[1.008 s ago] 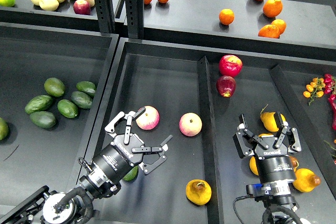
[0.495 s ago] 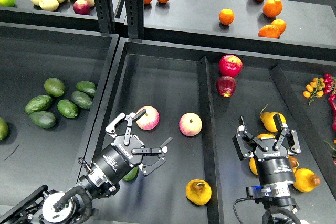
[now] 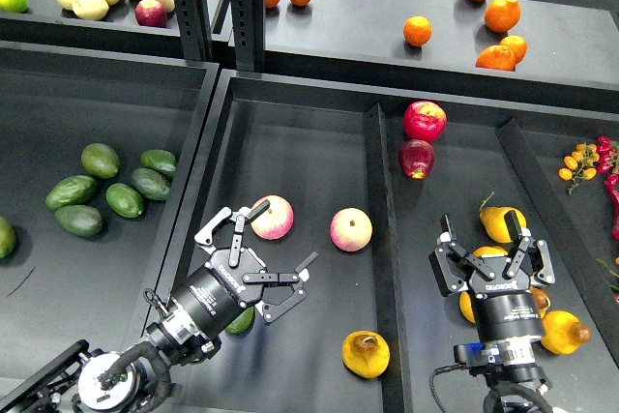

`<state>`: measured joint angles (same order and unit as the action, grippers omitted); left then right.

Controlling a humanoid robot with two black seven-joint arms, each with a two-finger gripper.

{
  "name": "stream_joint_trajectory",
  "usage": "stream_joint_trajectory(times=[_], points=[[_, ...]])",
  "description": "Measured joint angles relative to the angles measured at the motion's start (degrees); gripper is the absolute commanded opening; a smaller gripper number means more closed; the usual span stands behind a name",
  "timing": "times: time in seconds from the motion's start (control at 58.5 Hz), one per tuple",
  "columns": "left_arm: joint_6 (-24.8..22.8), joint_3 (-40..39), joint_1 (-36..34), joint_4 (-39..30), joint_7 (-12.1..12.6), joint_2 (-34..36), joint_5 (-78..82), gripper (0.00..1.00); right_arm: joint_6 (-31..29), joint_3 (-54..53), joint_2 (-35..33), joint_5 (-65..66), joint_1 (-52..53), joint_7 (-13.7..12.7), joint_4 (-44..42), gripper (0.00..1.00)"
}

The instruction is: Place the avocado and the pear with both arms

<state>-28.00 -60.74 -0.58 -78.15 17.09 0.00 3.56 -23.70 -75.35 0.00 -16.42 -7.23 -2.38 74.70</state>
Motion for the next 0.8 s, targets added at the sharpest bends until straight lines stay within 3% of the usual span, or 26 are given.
stream_joint_trajectory(times=[0.154, 0.461, 0.649, 0.803], points=[[0.0, 2.5, -5.6, -0.1, 2.7, 0.9, 4.2, 0.99, 2.7, -0.2, 0.0, -0.1, 2.8, 0.0, 0.2, 1.00], [0.0, 17.5, -20.3, 0.0, 10.0, 18.0, 5.8, 0.99, 10.8, -3.7, 0.0, -0.1, 10.9, 0.0, -0.2, 1.00], [0.0, 29.7, -34.0, 0.0, 10.9, 26.7, 6.1, 0.99, 13.0, -5.5, 0.0, -0.2, 13.9, 0.1, -0.8, 1.00], [0.0, 41.6, -46.1, 0.1, 10.9, 29.6, 6.1, 0.99, 13.1, -5.7, 0.0, -0.2, 14.4, 0.1, -1.0, 1.00]])
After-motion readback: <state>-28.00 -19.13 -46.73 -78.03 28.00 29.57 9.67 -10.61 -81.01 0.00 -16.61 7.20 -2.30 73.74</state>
